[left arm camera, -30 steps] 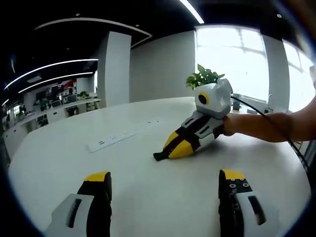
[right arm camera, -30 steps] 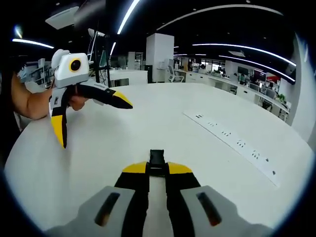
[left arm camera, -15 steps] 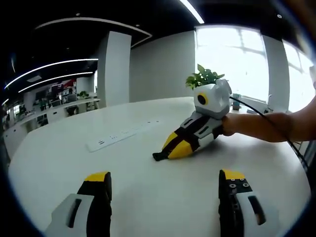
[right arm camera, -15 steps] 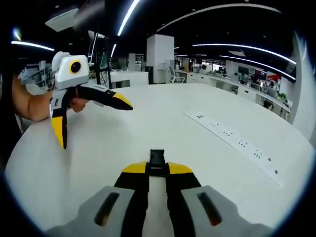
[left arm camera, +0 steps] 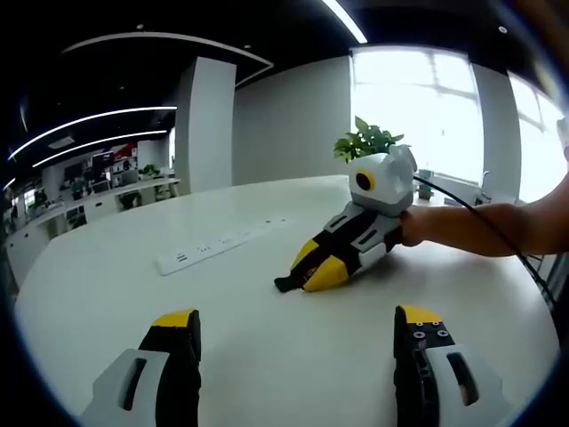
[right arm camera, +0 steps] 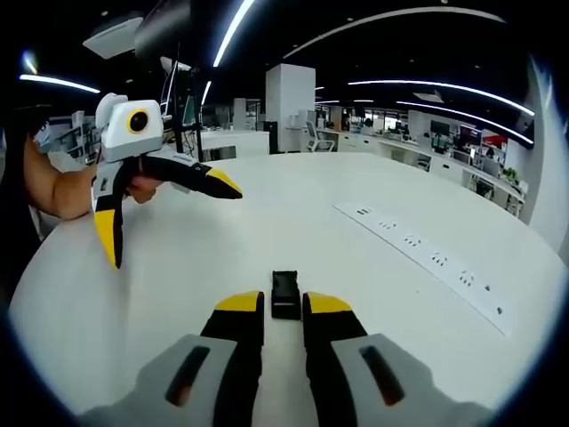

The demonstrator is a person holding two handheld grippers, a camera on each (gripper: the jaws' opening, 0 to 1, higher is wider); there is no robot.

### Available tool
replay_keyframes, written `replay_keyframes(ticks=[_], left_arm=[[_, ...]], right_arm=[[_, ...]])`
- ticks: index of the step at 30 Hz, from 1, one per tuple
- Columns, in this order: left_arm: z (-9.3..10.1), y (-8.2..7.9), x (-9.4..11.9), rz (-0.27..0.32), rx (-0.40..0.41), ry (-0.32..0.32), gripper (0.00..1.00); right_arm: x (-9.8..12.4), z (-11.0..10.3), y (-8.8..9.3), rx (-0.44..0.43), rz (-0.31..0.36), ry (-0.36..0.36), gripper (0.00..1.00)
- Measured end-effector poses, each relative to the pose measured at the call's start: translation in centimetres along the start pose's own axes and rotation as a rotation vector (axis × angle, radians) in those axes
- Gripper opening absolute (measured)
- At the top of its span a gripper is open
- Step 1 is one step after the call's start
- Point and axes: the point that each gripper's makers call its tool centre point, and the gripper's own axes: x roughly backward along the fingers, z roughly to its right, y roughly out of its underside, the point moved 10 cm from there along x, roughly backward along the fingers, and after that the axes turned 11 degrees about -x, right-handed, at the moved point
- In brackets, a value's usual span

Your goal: Snap the two parts of the plastic buckle together until the buckle closes and remains connected.

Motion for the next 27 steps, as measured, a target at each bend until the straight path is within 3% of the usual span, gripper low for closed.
replay_keyframes(ticks=[3, 7, 11, 13, 17, 19, 27], left_arm=[[-0.05, -0.03, 0.01, 0.002, 0.001, 0.000, 0.91], [-0.03, -0.02, -0.02, 0.002, 0.000, 0.001, 0.91], [-0.05, -0.04, -0.01, 0.003, 0.000, 0.001, 0.91], [-0.04, -0.07, 0.00, 0.005, 0.000, 0.001, 0.91], [-0.10, -0.11, 0.01, 0.008, 0.001, -0.006, 0.94], [-0.18, -0.12, 0.04, 0.010, 0.003, -0.011, 0.96], [-0.11, -0.32, 0.14, 0.020, 0.009, -0.013, 0.99]], right_arm=[[-0.01, -0.03, -0.07, 0.002, 0.008, 0.000, 0.23], [-0.17, -0.08, -0.27, 0.003, 0.039, -0.006, 0.40], [-0.44, -0.20, -0.68, 0.020, 0.102, -0.008, 0.78], [-0.53, -0.21, -0.79, 0.018, 0.113, -0.007, 0.88], [-0.74, -0.31, -0.80, 0.014, 0.112, -0.021, 1.00], [-0.81, -0.65, -0.69, 0.000, 0.096, -0.057, 1.00], [-0.83, -0.73, -0.55, 0.001, 0.078, -0.048, 1.00]])
